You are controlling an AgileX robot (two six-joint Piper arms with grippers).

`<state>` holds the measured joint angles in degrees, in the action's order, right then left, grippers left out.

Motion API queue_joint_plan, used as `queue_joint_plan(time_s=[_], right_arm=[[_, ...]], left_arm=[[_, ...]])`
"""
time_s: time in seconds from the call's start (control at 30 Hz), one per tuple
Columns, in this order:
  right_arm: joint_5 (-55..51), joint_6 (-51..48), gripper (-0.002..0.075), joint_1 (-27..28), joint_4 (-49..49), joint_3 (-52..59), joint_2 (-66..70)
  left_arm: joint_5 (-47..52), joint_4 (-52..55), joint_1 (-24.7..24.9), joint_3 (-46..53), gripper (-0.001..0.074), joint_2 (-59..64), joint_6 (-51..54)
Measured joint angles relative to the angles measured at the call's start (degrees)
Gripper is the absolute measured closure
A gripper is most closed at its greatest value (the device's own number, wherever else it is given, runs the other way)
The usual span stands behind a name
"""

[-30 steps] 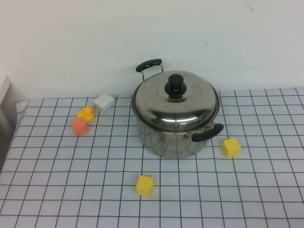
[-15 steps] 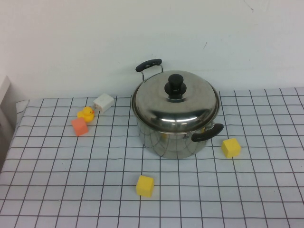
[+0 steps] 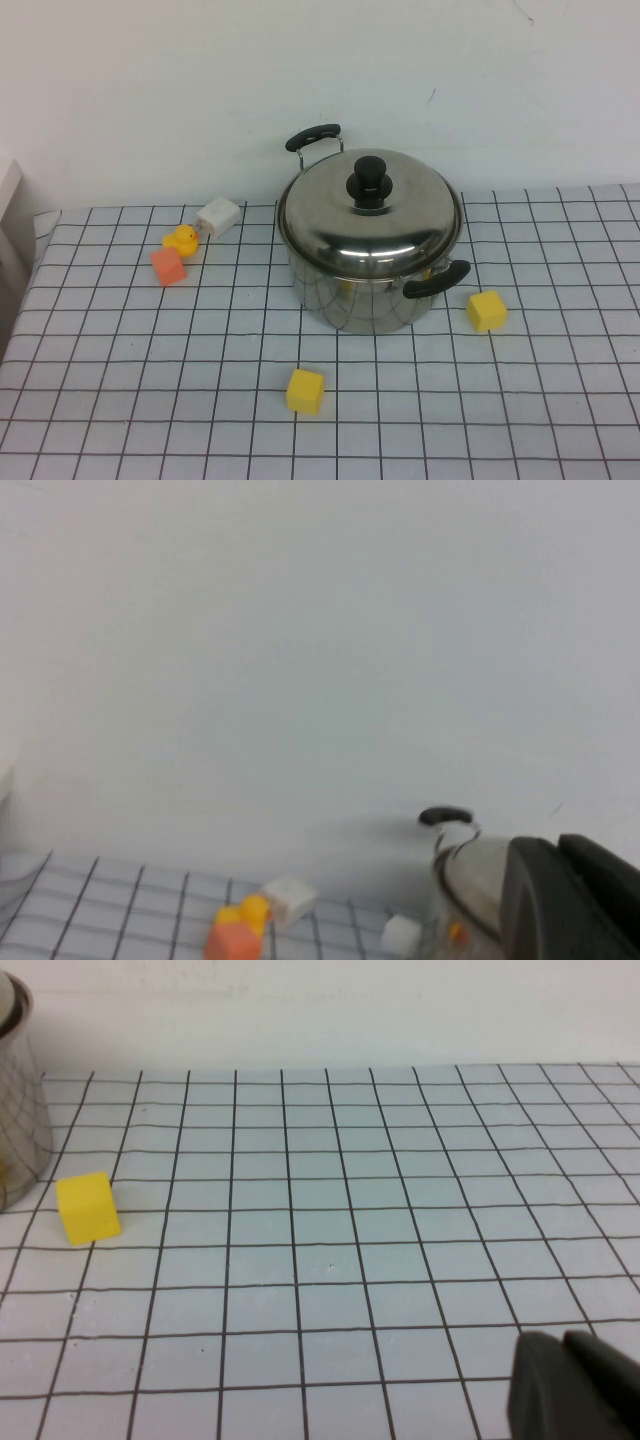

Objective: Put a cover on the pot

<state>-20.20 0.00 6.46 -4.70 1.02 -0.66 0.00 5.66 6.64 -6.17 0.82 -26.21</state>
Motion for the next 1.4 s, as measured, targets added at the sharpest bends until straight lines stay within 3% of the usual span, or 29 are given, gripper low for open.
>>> queue_joint_plan(time_s=[0.2, 0.47, 1.4], right_arm=[[0.0, 0.3, 0.0717, 0.0, 0.0, 0.0, 0.0], [0.0, 0.3, 0.0717, 0.0, 0.0, 0.0, 0.0], [0.0, 0.0, 0.0717, 0.0, 0.0, 0.0, 0.0]], left_arm=[[0.9, -7.5, -1.7, 7.2, 0.0736, -0.3, 6.8], [18.1, -8.7, -1.8, 7.2, 0.0736, -1.3, 8.4], [18.7, -9.4, -2.5, 7.1, 0.0736, -1.3, 14.2]])
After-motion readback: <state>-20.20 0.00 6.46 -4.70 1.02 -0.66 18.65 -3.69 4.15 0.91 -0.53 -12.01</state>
